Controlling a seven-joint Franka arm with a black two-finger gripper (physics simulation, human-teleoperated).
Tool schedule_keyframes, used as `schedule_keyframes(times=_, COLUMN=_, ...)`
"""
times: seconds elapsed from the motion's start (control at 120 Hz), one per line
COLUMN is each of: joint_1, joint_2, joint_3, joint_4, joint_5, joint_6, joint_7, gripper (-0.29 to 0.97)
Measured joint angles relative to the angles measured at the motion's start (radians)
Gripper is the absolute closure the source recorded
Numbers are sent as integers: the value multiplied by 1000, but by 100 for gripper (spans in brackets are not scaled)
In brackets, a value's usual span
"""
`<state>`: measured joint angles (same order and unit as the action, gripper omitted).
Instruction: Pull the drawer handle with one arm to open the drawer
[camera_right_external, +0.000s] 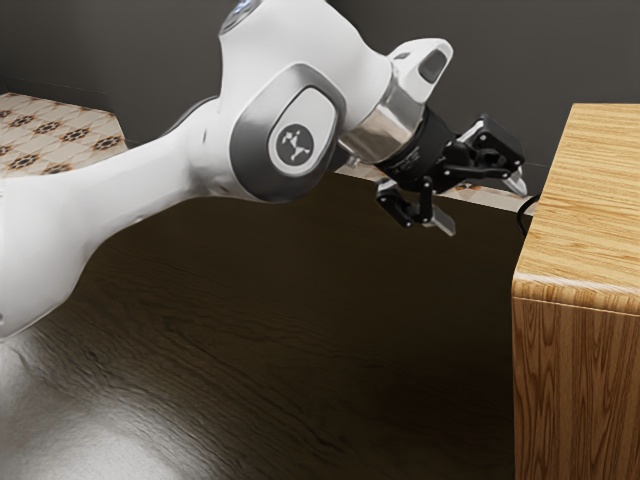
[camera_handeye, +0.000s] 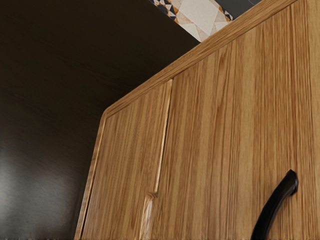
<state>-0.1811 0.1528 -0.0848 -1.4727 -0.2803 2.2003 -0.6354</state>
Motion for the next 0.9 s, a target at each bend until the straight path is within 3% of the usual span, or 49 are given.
schedule_keyframes(times=0.9, joint_1=-31, joint_2=3, joint_3=-1, joint_4=-19, joint_5=25, joint_6=13, joint_7=1, gripper=20)
